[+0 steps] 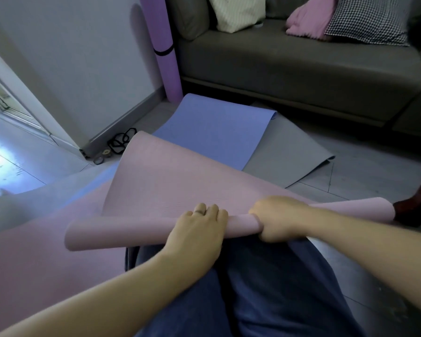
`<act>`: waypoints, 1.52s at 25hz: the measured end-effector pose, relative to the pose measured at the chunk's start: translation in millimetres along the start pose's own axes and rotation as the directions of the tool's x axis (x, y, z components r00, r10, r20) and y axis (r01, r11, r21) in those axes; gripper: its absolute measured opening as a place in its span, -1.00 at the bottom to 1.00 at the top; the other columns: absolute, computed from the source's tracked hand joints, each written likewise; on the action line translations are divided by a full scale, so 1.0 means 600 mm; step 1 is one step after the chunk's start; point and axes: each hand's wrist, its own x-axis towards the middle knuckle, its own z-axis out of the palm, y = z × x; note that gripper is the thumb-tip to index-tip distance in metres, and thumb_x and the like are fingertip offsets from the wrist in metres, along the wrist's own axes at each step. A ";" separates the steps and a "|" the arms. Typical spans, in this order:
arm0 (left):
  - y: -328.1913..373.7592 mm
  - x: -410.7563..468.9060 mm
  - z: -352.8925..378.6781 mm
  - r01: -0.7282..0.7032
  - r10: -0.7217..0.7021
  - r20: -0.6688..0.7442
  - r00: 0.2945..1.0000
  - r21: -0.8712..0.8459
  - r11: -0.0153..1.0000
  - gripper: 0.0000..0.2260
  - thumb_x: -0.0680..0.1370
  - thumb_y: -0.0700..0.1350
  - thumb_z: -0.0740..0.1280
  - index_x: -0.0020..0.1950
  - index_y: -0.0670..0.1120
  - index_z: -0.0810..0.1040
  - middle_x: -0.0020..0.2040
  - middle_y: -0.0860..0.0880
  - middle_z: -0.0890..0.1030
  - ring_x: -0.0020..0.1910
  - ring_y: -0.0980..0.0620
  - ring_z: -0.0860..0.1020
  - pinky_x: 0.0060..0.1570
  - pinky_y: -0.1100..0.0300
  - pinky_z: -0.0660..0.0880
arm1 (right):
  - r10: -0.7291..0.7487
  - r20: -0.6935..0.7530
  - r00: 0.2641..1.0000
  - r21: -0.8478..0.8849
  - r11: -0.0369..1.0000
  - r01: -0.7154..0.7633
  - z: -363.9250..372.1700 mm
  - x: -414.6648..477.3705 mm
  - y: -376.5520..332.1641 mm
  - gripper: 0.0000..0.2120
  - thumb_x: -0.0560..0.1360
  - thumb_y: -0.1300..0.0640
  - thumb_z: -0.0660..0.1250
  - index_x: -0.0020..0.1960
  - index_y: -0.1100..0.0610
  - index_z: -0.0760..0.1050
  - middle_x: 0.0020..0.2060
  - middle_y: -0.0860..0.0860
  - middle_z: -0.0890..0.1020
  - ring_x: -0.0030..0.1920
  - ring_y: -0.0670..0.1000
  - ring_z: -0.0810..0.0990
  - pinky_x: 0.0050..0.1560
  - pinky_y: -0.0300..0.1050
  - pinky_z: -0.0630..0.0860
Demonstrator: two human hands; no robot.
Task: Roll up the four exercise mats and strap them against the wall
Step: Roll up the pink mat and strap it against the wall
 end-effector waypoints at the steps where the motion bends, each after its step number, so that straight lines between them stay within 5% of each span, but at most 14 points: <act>1: 0.005 0.000 0.002 0.028 -0.027 -0.039 0.999 0.029 0.999 -0.70 0.45 -0.05 0.37 0.11 -0.11 0.40 0.02 -0.08 0.52 0.00 -0.10 0.52 -0.16 0.12 0.41 | -0.020 0.068 0.997 0.042 0.999 0.017 -0.013 0.009 0.003 -0.90 0.35 0.23 0.30 -0.26 0.08 0.39 -0.39 -0.02 0.44 -0.39 0.02 0.40 -0.39 -0.15 0.28; 4: -0.006 0.017 -0.007 0.082 -0.080 0.032 0.996 -0.043 0.996 -0.73 0.48 -0.15 0.31 0.16 -0.10 0.39 0.06 -0.07 0.57 0.02 -0.12 0.56 -0.22 0.15 0.32 | 0.000 0.062 0.998 0.044 0.999 -0.002 -0.024 0.008 0.000 -0.87 0.33 0.19 0.32 -0.23 0.07 0.36 -0.34 -0.01 0.46 -0.32 0.04 0.43 -0.35 -0.12 0.29; 7: -0.027 0.032 -0.016 0.084 -0.025 0.267 0.963 -0.209 0.974 -0.77 0.50 -0.18 0.25 0.15 -0.06 0.42 0.10 -0.09 0.54 0.04 -0.12 0.53 -0.17 0.14 0.33 | -0.112 -0.405 0.908 -0.240 0.971 0.013 0.040 -0.017 -0.004 -0.73 0.29 0.12 0.31 -0.01 0.03 0.40 -0.11 -0.01 0.52 -0.08 0.10 0.50 -0.18 -0.06 0.42; 9: -0.046 0.047 -0.027 0.054 0.106 0.427 0.898 -0.346 0.937 -0.84 0.46 -0.17 0.32 0.03 -0.05 0.45 -0.02 -0.06 0.53 -0.10 -0.05 0.50 -0.19 0.17 0.36 | -0.211 -0.569 0.795 -0.300 0.953 0.039 0.067 -0.026 -0.006 -0.63 0.16 0.14 0.36 -0.02 0.08 0.46 -0.15 0.01 0.54 -0.16 0.12 0.53 -0.26 -0.04 0.46; 12: -0.050 0.050 -0.043 0.043 0.169 0.471 0.866 -0.406 0.913 -0.79 0.44 -0.09 0.39 0.04 -0.06 0.49 -0.06 -0.03 0.52 -0.11 -0.03 0.50 -0.17 0.18 0.39 | -0.074 -0.484 0.872 -0.174 0.985 -0.013 0.046 -0.028 -0.008 -0.77 0.31 0.12 0.32 -0.09 0.03 0.32 -0.13 -0.03 0.54 -0.10 0.12 0.54 -0.25 -0.09 0.29; 16: -0.009 0.008 -0.021 -0.014 0.019 0.100 0.995 -0.058 0.998 -0.63 0.54 0.03 0.27 0.28 -0.08 0.31 0.18 -0.07 0.45 0.14 -0.10 0.48 0.04 0.09 0.37 | 0.031 -0.222 0.975 0.014 1.000 -0.028 0.012 -0.012 0.007 -0.83 0.36 0.13 0.28 -0.13 -0.04 0.31 -0.24 -0.08 0.49 -0.16 0.09 0.48 -0.31 -0.13 0.25; 19: 0.004 -0.001 -0.007 0.043 -0.042 0.065 0.997 -0.015 0.999 -0.57 0.56 0.17 0.22 0.27 -0.07 0.25 0.18 -0.06 0.47 0.14 -0.11 0.49 0.02 0.08 0.36 | 0.016 -0.071 0.997 0.014 1.000 -0.015 -0.005 -0.006 0.008 -0.80 0.33 0.15 0.30 -0.12 -0.04 0.34 -0.27 -0.11 0.44 -0.16 0.05 0.45 -0.36 -0.16 0.25; 22: -0.024 0.022 -0.005 0.038 -0.001 0.230 0.973 -0.154 0.987 -0.49 0.49 0.33 0.20 0.15 -0.07 0.32 0.11 -0.08 0.54 0.05 -0.13 0.53 -0.13 0.08 0.34 | -0.150 -0.438 0.887 -0.194 0.979 0.070 0.035 -0.006 0.007 -0.68 0.29 0.12 0.29 0.04 0.00 0.39 -0.05 -0.04 0.49 -0.03 0.06 0.47 -0.12 -0.10 0.42; 25: -0.061 0.043 -0.013 0.024 0.166 0.382 0.909 -0.445 0.895 -0.57 0.50 0.30 0.23 0.05 -0.06 0.39 0.04 -0.05 0.54 -0.04 -0.04 0.49 -0.07 0.09 0.39 | -0.248 -0.652 0.717 -0.257 0.961 0.099 0.084 -0.005 0.001 -0.53 0.22 0.09 0.20 0.14 0.06 0.41 -0.09 0.00 0.56 -0.15 0.10 0.53 -0.17 -0.01 0.51; 29: -0.076 0.068 -0.039 0.088 0.260 0.525 0.810 -0.548 0.832 -0.49 0.52 0.30 0.17 0.22 -0.08 0.47 0.17 -0.02 0.56 0.08 -0.02 0.51 0.16 0.13 0.40 | -0.159 -0.473 0.867 -0.233 0.971 0.051 0.034 0.004 -0.009 -0.72 0.36 0.04 0.29 0.03 0.04 0.36 -0.04 -0.01 0.57 -0.04 0.13 0.56 -0.13 -0.05 0.35; 31: -0.055 0.051 -0.029 0.102 0.119 0.414 0.902 -0.473 0.875 -0.50 0.51 0.26 0.25 0.28 -0.06 0.37 0.22 -0.03 0.48 0.10 -0.05 0.47 0.11 0.09 0.40 | -0.141 -0.355 0.924 -0.188 0.979 0.077 0.013 0.011 -0.005 -0.76 0.40 0.03 0.28 -0.01 0.02 0.28 -0.01 0.00 0.57 -0.02 0.13 0.55 -0.16 -0.07 0.29; 34: 0.003 -0.002 0.005 0.127 -0.126 0.087 0.988 -0.010 0.992 -0.35 0.46 0.19 0.36 0.39 -0.10 0.20 0.19 -0.10 0.39 0.14 -0.15 0.44 0.05 0.01 0.38 | -0.105 -0.184 0.977 -0.099 0.991 0.088 -0.005 0.023 -0.003 -0.77 0.38 0.05 0.31 -0.02 0.00 0.32 -0.07 0.00 0.59 -0.16 0.10 0.48 -0.23 -0.10 0.30; 36: 0.012 0.002 0.015 0.170 -0.168 -0.045 0.985 0.024 0.985 -0.38 0.38 0.10 0.47 0.30 -0.12 0.31 0.06 -0.13 0.47 0.00 -0.16 0.51 -0.08 0.01 0.41 | -0.059 -0.109 0.992 -0.064 0.997 0.053 -0.017 0.024 -0.005 -0.76 0.35 0.06 0.33 -0.02 -0.03 0.36 -0.14 -0.05 0.56 -0.19 0.05 0.45 -0.26 -0.11 0.30; 38: -0.014 0.017 0.011 0.130 -0.131 -0.015 0.991 -0.026 0.991 -0.53 0.46 0.00 0.38 0.27 -0.08 0.30 0.10 -0.10 0.49 0.05 -0.14 0.52 -0.10 0.07 0.35 | -0.075 -0.233 0.970 -0.092 0.994 0.055 -0.005 0.024 -0.008 -0.76 0.33 0.03 0.32 -0.02 -0.04 0.38 -0.17 -0.08 0.54 -0.15 0.04 0.47 -0.24 -0.11 0.30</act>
